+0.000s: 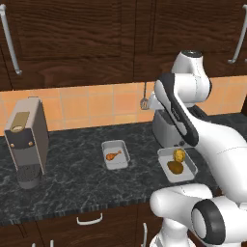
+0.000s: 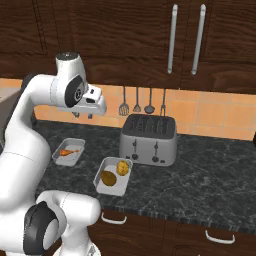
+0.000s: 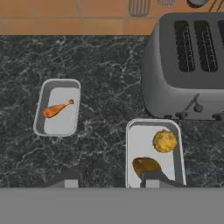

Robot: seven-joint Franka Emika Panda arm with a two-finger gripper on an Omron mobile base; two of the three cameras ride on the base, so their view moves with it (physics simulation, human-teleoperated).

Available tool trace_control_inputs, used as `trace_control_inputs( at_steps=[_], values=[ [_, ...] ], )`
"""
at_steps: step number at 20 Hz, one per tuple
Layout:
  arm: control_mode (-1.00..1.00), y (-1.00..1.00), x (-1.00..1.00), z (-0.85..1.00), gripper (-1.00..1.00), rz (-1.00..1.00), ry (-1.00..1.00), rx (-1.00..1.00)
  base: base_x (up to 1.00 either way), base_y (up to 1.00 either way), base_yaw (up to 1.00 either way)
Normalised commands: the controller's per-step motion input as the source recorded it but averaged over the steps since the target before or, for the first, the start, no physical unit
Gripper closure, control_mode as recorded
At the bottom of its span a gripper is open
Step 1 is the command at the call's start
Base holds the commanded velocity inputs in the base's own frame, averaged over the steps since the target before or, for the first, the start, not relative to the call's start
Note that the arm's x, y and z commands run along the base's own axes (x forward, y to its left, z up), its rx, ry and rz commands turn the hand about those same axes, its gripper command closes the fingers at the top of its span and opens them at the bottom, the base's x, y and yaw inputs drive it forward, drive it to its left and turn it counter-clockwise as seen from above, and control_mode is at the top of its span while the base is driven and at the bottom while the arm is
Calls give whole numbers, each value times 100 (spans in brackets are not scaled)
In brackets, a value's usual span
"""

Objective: Take the meat container that has the chicken drumstick and place it on the second highest rack of the freezer. Then take the vegetable container that has the avocado and squash and place it on the highest rack of the freezer.

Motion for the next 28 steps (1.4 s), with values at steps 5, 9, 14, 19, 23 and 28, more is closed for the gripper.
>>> trace_control_inputs(
  at_steps=[5, 9, 14, 19, 23, 28],
  values=[
    [-100, 40, -43, -34, -100, -8, 0, 0, 0, 0, 0],
    [-100, 97, -8, -73, -100, -39, 0, 0, 0, 0, 0],
    [-100, 57, 1, -76, -100, -49, 5, 5, 0, 0, 0],
    [-100, 9, 4, -59, -100, -44, 9, 17, 0, 0, 0],
    [-100, 39, 58, -34, -100, -30, 0, 2, 0, 0, 0],
    [-100, 32, 59, -50, -100, -28, 0, 1, 0, 0, 0]
  ],
)
